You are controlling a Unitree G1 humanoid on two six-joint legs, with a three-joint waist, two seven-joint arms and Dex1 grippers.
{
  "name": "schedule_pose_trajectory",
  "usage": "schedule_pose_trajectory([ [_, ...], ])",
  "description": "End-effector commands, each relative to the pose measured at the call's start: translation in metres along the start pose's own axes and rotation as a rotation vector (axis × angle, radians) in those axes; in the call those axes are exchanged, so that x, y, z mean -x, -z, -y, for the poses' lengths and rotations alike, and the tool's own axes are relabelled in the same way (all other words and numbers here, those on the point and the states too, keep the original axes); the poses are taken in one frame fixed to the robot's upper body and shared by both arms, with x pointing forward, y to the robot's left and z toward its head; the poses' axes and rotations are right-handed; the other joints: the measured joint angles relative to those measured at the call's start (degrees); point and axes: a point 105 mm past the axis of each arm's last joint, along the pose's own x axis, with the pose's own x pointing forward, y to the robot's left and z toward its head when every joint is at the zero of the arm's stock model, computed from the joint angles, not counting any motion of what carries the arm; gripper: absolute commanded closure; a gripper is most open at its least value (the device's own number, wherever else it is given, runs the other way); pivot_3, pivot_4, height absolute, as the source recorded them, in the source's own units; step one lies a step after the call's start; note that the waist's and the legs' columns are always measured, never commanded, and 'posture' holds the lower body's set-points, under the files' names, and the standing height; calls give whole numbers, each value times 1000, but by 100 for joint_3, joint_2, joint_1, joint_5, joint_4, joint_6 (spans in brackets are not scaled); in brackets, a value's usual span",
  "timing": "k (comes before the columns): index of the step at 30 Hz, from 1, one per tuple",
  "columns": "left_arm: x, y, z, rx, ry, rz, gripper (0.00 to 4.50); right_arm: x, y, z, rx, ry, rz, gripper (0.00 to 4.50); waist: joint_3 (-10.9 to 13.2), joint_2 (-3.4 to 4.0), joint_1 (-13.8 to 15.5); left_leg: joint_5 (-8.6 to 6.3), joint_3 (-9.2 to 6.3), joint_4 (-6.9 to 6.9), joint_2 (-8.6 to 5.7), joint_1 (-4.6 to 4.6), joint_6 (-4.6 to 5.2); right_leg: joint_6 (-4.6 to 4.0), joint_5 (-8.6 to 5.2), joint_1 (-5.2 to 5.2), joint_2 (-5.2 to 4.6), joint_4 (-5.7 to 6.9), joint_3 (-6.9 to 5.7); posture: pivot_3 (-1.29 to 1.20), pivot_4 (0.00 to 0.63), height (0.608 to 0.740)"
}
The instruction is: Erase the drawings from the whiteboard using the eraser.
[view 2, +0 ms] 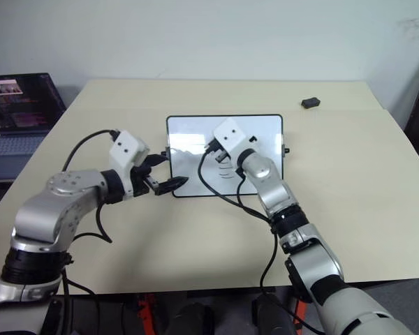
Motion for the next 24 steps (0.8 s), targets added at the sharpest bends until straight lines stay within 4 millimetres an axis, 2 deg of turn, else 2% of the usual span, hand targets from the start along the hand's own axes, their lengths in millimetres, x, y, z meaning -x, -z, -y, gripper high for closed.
schedule_pose_trajectory([
  [1,6,-13,-1,-41,-17,42,0,2,8,-4,-13,-20,-33,3514,0,0,0,0,0,0,0,5,0,0,0,4,0,0,1,0,150,740],
  [3,6,-13,-1,-41,-17,42,0,1,-2,0,-24,2,6,3514,0,0,0,0,2,0,0,7,0,0,0,5,0,0,2,0,150,740],
  [6,6,-12,-1,-40,-15,42,0,-4,-29,11,-28,62,107,3514,1,1,-4,0,1,-1,1,6,0,0,0,4,1,-1,1,0,150,740],
  [9,6,-12,-1,-40,-15,42,0,-6,-37,15,-29,83,133,3514,1,1,-1,0,1,-2,1,-8,-1,0,0,-8,1,-4,1,0,150,740],
  [16,6,-12,0,-41,-12,42,0,-11,-33,14,-29,90,117,3514,1,1,3,-1,3,-7,1,-27,-1,0,0,-24,-1,-14,4,0,150,740],
  [24,7,-12,0,-39,-10,43,0,-8,-7,8,-48,49,20,3515,1,1,3,0,2,-3,0,-23,-1,0,0,-22,-1,-6,3,0,150,740],
])
